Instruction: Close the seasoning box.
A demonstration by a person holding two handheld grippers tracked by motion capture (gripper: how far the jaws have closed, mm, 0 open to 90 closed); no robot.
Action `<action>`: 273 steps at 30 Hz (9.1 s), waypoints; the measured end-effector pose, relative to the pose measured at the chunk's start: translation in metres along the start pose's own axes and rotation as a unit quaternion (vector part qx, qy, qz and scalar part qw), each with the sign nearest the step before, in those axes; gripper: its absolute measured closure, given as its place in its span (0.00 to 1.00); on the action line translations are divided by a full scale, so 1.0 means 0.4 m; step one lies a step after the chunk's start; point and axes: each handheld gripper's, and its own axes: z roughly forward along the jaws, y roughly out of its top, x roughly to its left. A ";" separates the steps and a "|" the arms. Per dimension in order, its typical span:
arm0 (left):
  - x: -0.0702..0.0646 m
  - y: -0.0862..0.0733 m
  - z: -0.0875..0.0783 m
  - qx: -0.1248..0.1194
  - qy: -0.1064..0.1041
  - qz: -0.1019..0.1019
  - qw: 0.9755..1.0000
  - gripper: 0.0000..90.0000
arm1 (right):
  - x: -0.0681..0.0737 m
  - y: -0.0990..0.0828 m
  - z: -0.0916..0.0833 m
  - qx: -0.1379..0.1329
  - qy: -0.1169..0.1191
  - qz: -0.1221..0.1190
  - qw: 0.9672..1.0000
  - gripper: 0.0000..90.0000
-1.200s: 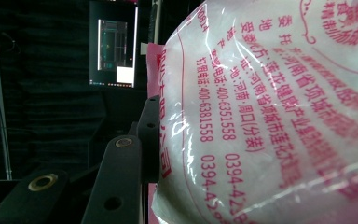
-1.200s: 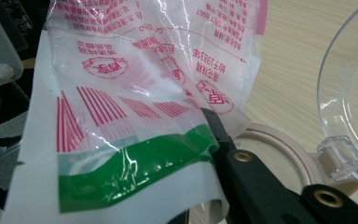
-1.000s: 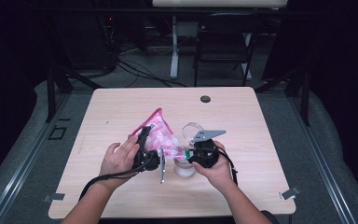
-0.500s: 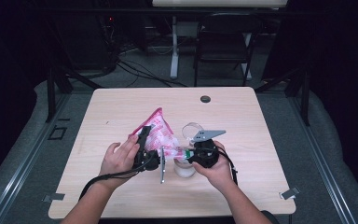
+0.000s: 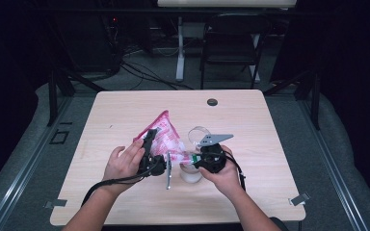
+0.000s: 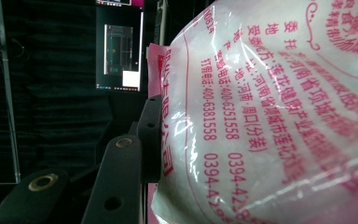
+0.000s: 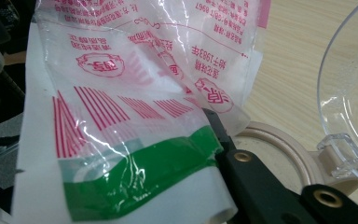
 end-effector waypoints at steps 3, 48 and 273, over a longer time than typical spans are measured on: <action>0.001 0.000 0.001 0.000 -0.002 -0.002 1.000 0.71 | 0.000 0.000 0.000 -0.001 -0.001 0.002 1.000 1.00; 0.016 0.012 -0.001 -0.004 0.005 0.000 1.000 0.71 | -0.003 -0.001 -0.001 -0.005 -0.006 0.003 1.000 1.00; -0.004 -0.021 0.029 0.037 -0.096 0.011 0.995 0.74 | 0.001 -0.005 0.035 0.032 -0.015 -0.014 0.999 1.00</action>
